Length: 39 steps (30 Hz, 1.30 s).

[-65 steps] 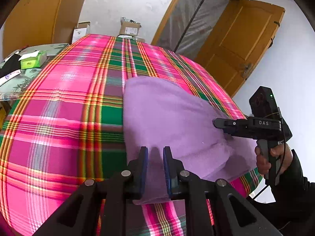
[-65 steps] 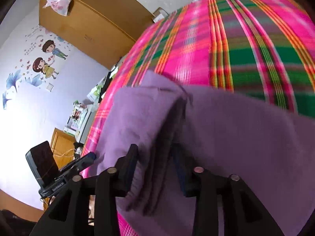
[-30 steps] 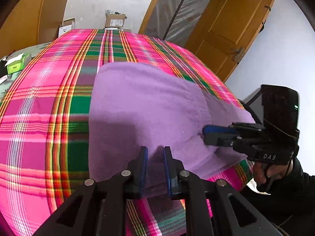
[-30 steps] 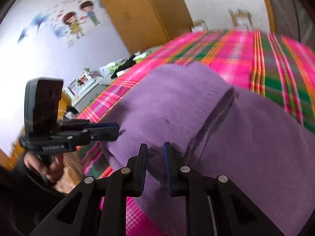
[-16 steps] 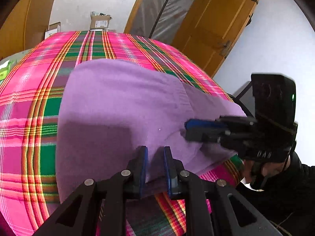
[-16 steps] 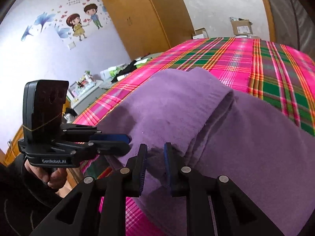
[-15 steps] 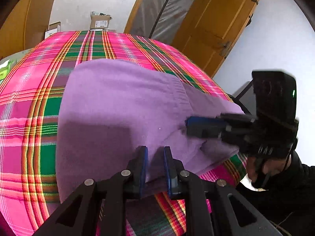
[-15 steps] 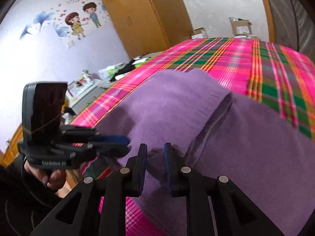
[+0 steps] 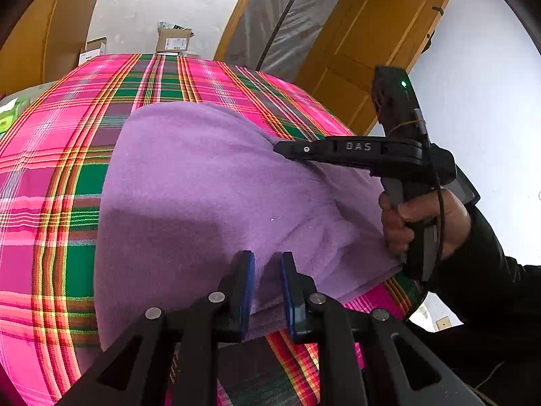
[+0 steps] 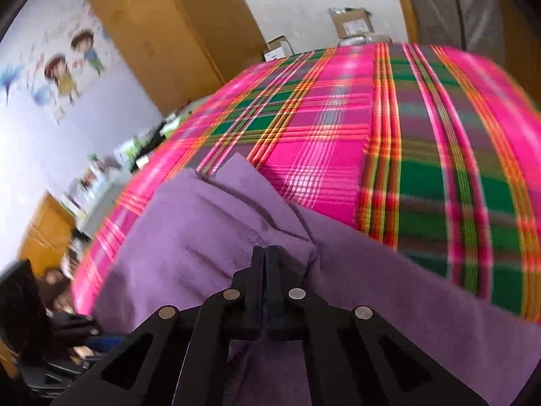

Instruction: Fold clothes

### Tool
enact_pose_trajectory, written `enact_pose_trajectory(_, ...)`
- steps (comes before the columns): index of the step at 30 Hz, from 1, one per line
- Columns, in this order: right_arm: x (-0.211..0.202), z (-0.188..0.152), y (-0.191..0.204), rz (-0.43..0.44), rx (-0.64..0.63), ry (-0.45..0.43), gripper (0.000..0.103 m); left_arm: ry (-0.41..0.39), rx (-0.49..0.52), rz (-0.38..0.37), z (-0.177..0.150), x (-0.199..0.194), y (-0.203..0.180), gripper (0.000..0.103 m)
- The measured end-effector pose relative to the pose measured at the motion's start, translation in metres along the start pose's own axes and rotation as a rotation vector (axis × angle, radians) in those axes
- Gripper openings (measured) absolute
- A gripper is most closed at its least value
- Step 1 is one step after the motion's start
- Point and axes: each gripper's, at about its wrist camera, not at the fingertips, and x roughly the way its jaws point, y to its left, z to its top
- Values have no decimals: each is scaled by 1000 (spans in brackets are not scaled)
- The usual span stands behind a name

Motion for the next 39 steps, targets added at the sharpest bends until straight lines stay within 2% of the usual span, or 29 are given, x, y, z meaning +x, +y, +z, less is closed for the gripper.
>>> enact_pose_trajectory(1,-6,-2,1,13,0,-15,3,2,-3,1,0,-1,0,16)
enact_pose_trajectory(6,-45,-28,27,119,-85,-85,3,-25,-24,-6,8,-13,4,16)
enact_pose_trajectory(9,-49,-52,43,153,-129,-50,3,-48,-44,34,11,-21,13,16)
enact_pose_trajectory(11,-41,-67,43,157,-112,-5,2,-56,-57,57,12,-26,20,16)
enact_pose_trajectory(15,-35,-70,37,181,-65,-2,0,-53,-90,104,7,-27,38,16)
enact_pose_trajectory(19,-36,-71,37,185,-74,9,0,-71,-132,92,-6,-35,54,14)
enact_pose_trajectory(23,-36,-68,35,192,-65,8,0,-77,-147,88,-6,-37,53,13)
enact_pose_trajectory(29,-43,-49,41,172,-86,-40,1,-98,-87,111,23,-45,47,14)
enact_pose_trajectory(31,-43,-39,41,165,-82,-60,2,-107,-53,126,42,-45,46,14)
enact_pose_trajectory(34,-39,-22,41,139,-90,-70,2,-74,-3,169,72,-32,43,13)
enact_pose_trajectory(39,-30,6,36,100,-91,-79,2,-23,69,189,115,0,37,14)
